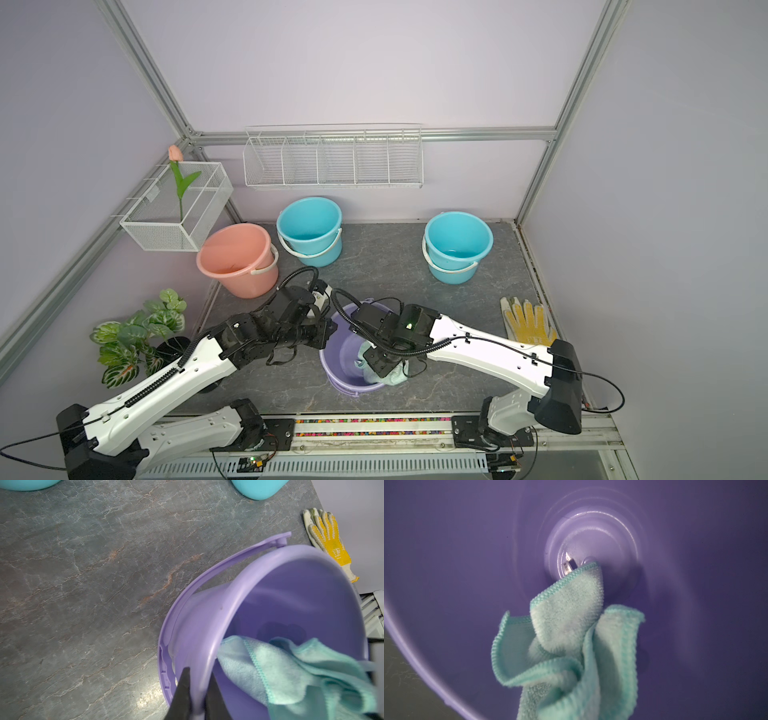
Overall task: Wipe the inside of the bucket with a cloth
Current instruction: Wipe the dirt from the inside of the bucket.
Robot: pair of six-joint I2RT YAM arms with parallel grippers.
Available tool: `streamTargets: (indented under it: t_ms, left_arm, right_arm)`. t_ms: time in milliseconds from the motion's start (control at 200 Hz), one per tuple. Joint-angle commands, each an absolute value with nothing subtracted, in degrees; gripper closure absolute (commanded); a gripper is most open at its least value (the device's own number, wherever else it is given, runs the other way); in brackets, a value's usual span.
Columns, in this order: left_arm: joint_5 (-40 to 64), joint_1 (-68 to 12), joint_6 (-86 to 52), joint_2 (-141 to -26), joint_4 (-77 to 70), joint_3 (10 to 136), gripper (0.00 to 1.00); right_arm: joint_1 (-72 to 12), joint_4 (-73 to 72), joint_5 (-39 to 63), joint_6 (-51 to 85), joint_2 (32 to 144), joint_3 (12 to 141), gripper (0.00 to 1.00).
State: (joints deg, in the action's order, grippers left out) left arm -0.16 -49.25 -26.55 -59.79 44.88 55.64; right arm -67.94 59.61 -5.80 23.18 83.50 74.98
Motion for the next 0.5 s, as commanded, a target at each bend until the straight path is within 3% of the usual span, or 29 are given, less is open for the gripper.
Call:
streamTargets:
  t_ms: [0, 495]
  left_arm:
    - [0.1, -49.4, -29.0, -60.5, 41.1, 59.1, 1.0]
    - [-0.6, -49.5, -29.6, -60.4, 41.5, 57.3, 1.0]
  right_arm:
    - [-67.6, 57.0, -3.1, 27.2, 85.6, 72.2, 0.93]
    - [-65.5, 41.1, -2.4, 30.8, 99.4, 63.7, 0.93]
